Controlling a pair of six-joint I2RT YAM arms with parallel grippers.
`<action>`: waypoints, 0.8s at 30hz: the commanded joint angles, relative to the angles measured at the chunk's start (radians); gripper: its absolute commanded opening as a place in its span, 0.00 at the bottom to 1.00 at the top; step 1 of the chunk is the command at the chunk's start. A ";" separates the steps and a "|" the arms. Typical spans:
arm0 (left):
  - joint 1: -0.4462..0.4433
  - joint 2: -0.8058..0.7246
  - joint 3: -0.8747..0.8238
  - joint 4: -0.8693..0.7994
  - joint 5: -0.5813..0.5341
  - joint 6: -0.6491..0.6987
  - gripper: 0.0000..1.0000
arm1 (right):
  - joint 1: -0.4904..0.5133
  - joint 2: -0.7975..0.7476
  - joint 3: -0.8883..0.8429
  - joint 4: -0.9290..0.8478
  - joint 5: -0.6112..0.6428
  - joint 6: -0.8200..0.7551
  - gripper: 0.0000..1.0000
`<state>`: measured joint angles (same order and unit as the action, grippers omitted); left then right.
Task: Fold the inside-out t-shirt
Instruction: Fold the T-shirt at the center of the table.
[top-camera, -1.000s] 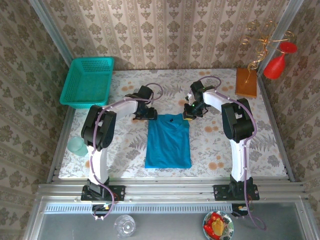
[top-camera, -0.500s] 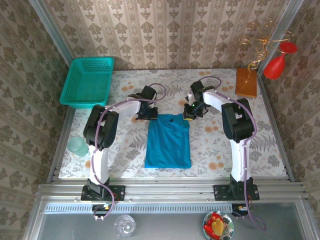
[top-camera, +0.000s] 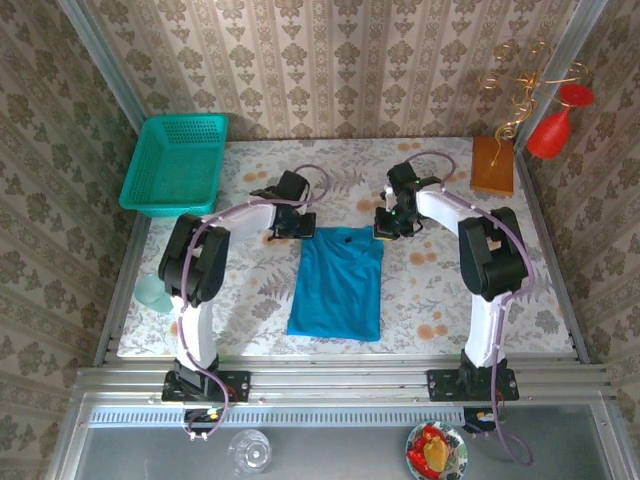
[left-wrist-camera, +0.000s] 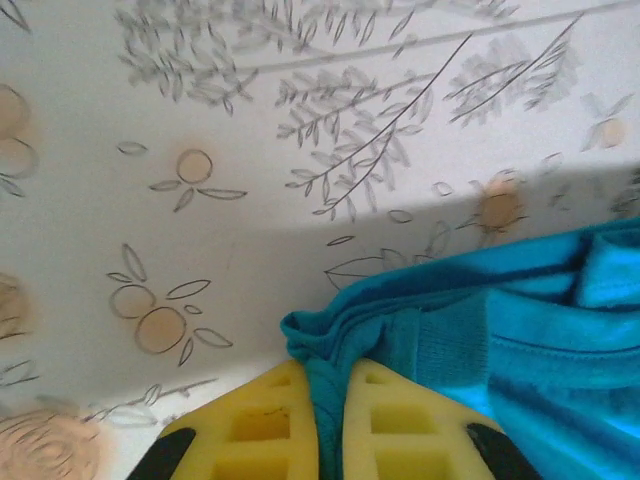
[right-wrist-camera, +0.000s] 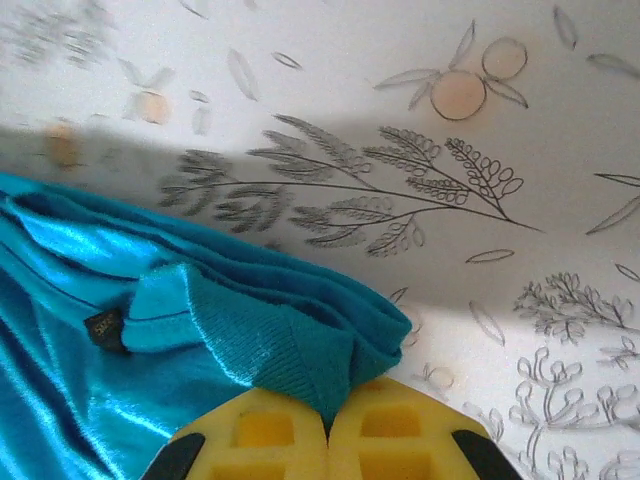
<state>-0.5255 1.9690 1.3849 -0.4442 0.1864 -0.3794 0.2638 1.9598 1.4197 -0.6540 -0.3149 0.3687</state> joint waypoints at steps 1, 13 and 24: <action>0.026 -0.127 0.043 0.006 0.004 0.050 0.00 | -0.005 -0.117 0.014 0.069 0.068 0.028 0.00; 0.105 -0.257 0.287 0.038 0.103 0.139 0.00 | -0.035 -0.164 0.459 -0.048 0.124 -0.055 0.00; 0.102 -0.463 -0.090 0.227 0.250 0.125 0.00 | 0.008 -0.371 0.097 0.021 0.022 -0.114 0.00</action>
<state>-0.4213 1.5742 1.4212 -0.2737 0.3824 -0.2565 0.2523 1.6547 1.6260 -0.6277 -0.2626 0.2829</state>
